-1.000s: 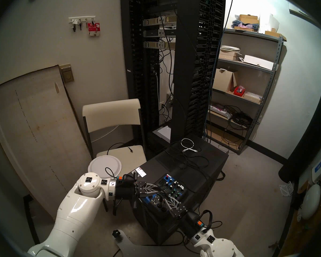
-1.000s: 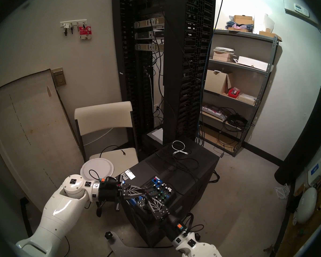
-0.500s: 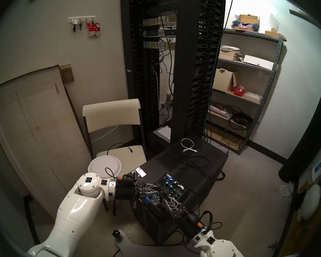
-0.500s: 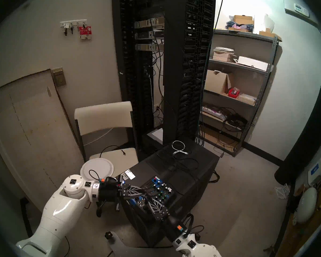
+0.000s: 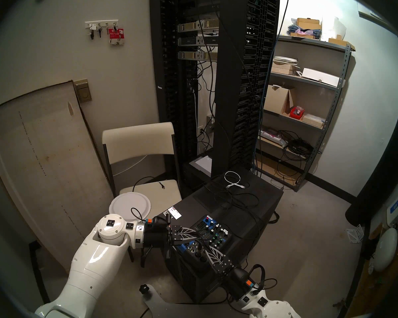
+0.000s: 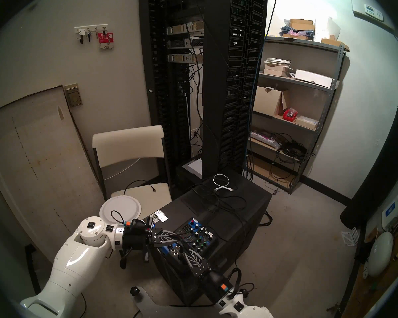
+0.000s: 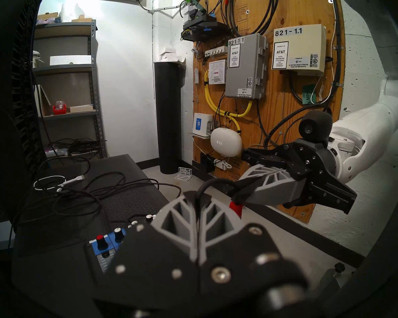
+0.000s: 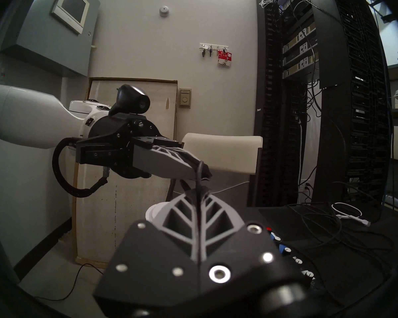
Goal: Insert aux cable
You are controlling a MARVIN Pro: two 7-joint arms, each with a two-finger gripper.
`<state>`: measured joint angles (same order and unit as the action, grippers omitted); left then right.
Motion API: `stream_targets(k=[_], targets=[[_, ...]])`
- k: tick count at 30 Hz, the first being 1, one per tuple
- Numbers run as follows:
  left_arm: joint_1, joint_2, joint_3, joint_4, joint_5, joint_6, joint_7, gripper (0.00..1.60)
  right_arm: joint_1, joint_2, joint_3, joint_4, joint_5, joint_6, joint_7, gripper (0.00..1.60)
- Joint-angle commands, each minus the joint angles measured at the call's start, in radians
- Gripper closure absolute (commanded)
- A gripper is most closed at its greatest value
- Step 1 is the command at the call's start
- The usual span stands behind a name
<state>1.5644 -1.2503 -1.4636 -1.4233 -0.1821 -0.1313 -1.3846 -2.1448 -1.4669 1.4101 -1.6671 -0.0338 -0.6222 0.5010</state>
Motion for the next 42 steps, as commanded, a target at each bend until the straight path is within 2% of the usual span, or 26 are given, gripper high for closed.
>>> stream_targets(k=[1, 22, 42], targets=[[-0.006, -0.003, -0.007, -0.015, -0.007, -0.001, 0.003, 1.60, -0.011, 0.005, -0.010, -0.009, 0.000, -0.019, 0.010, 1.60], [-0.003, -0.004, -0.012, -0.015, -0.002, -0.004, 0.002, 1.60, -0.010, 0.019, -0.021, 0.003, -0.014, 0.037, 0.017, 1.60], [-0.004, -0.010, -0.014, -0.014, 0.002, -0.002, 0.002, 1.60, 0.003, 0.025, -0.013, 0.067, -0.008, 0.033, 0.011, 1.60]])
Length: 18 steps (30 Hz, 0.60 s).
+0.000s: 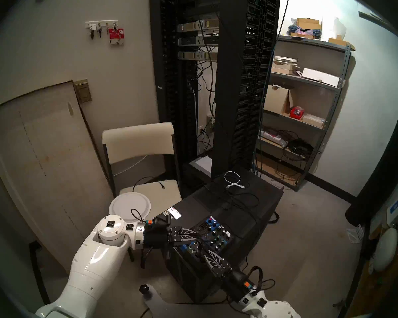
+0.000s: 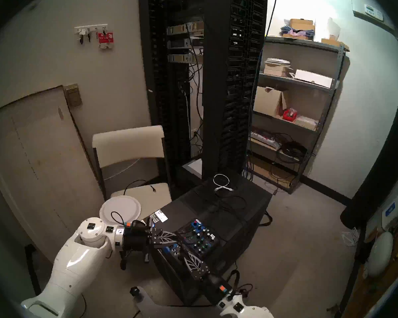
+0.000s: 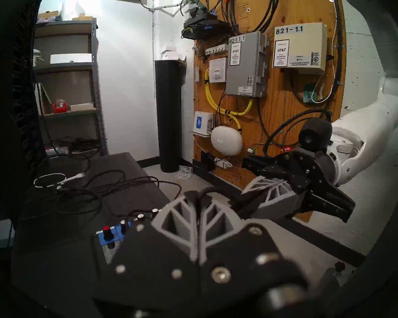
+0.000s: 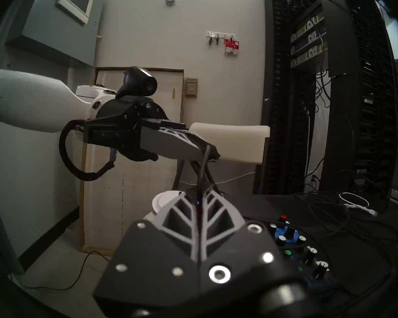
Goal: Insert aux cable
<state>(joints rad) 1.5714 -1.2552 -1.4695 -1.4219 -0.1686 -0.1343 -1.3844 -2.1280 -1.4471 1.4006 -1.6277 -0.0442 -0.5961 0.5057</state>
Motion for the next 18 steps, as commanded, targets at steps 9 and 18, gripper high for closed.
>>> stream_targets(k=[9, 18], targets=[[-0.009, -0.007, -0.010, -0.015, -0.009, 0.000, 0.002, 1.60, -0.010, 0.006, -0.007, 0.038, 0.004, 0.010, 0.008, 1.60], [-0.009, -0.007, -0.012, -0.017, -0.010, 0.002, 0.000, 1.60, -0.006, 0.008, -0.009, 0.042, 0.001, 0.018, 0.008, 1.60]])
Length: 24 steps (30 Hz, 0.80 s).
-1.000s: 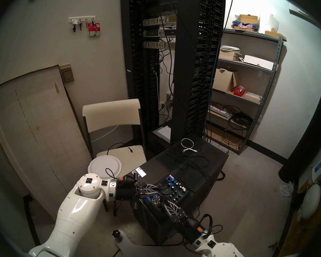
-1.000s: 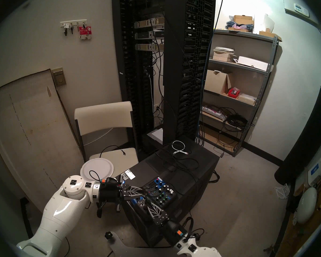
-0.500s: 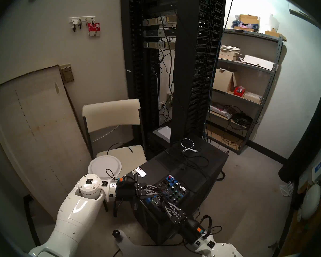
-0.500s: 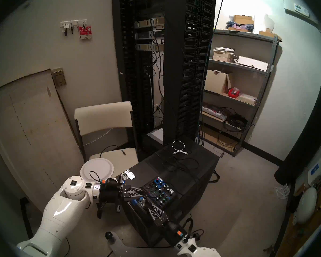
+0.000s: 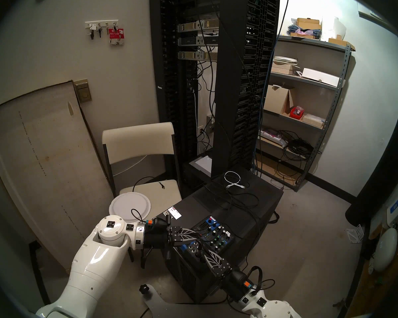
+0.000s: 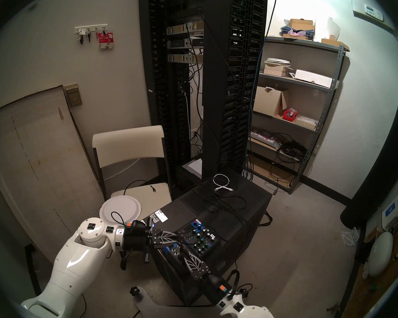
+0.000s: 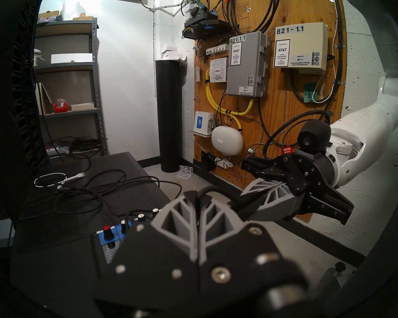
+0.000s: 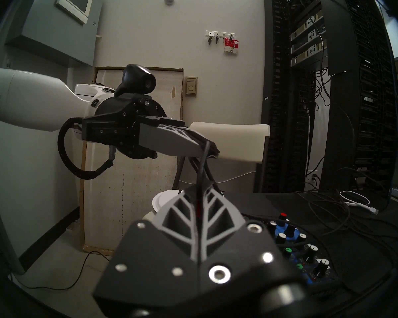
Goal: Insert aux cable
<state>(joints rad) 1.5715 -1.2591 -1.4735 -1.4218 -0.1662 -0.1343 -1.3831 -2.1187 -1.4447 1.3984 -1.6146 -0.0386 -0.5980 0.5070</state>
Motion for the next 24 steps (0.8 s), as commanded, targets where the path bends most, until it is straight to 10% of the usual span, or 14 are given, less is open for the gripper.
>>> stream_targets(k=[1, 24], targets=[[-0.009, -0.004, -0.008, -0.017, -0.012, 0.001, -0.001, 1.60, -0.014, 0.005, -0.007, 0.033, -0.005, 0.021, 0.007, 1.60], [-0.009, -0.005, -0.006, -0.009, -0.006, -0.002, -0.008, 1.60, 0.003, -0.001, -0.001, 0.060, -0.002, -0.001, -0.005, 1.60]])
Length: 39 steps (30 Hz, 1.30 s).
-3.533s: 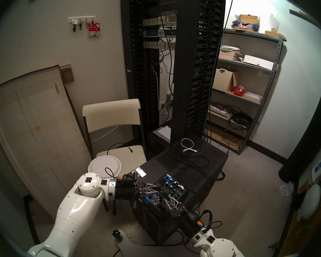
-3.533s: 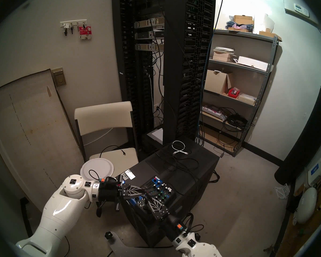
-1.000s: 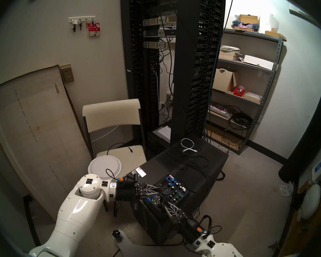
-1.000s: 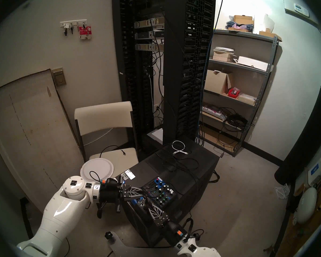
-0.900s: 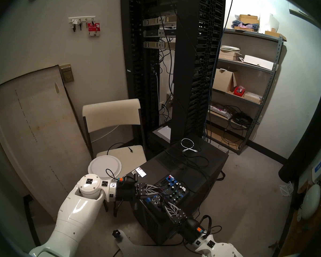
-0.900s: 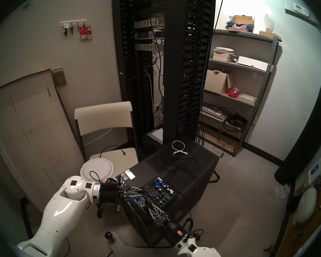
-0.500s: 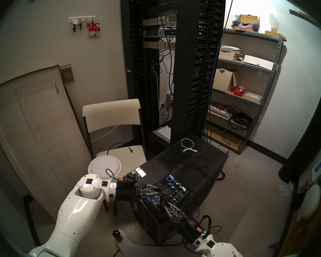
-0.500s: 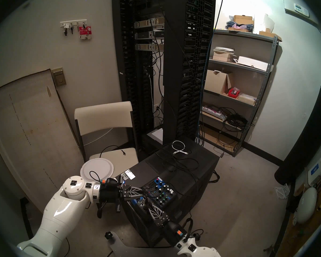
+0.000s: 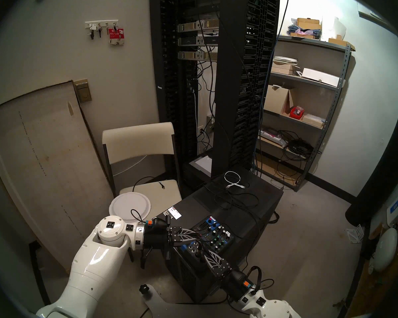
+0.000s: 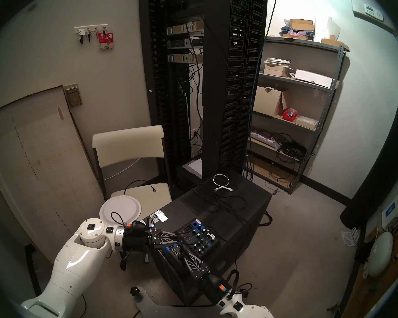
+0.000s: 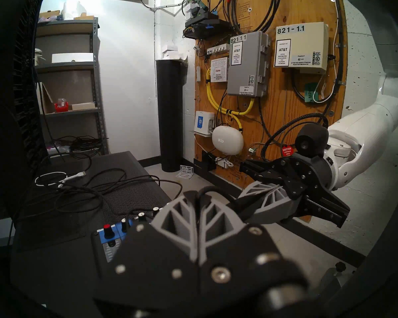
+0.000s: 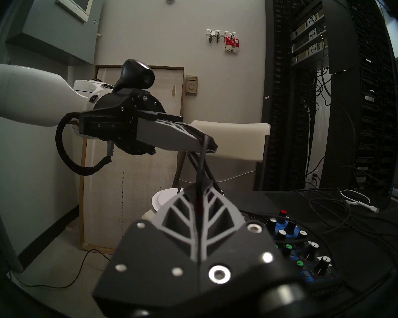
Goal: Insert aux cable
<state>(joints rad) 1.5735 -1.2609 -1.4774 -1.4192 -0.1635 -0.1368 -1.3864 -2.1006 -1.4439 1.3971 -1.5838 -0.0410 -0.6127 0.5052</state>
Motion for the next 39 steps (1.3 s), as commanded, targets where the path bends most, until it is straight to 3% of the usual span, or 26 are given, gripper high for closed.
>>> stream_targets(k=[1, 10, 12, 22, 34, 39], targets=[[-0.011, -0.004, -0.003, -0.011, -0.009, 0.000, -0.005, 1.60, -0.015, -0.002, 0.000, 0.027, 0.002, 0.015, -0.003, 1.60], [-0.015, -0.006, -0.004, -0.011, -0.010, 0.005, -0.011, 1.39, -0.020, -0.001, 0.000, 0.004, 0.011, 0.024, -0.001, 1.52], [-0.015, -0.006, -0.004, -0.011, -0.009, 0.006, -0.012, 1.37, -0.021, 0.000, 0.001, 0.002, 0.012, 0.025, 0.000, 1.36], [-0.011, -0.006, -0.006, -0.012, -0.006, 0.009, -0.018, 1.07, -0.027, 0.002, -0.001, -0.018, 0.016, 0.028, 0.000, 1.00], [-0.004, 0.001, -0.014, -0.020, -0.006, 0.011, -0.035, 0.70, -0.037, 0.000, -0.005, -0.050, 0.030, 0.038, 0.001, 0.90], [-0.004, 0.001, -0.018, -0.025, -0.006, 0.015, -0.042, 0.44, -0.035, -0.003, -0.008, -0.055, 0.034, 0.040, 0.002, 0.84]])
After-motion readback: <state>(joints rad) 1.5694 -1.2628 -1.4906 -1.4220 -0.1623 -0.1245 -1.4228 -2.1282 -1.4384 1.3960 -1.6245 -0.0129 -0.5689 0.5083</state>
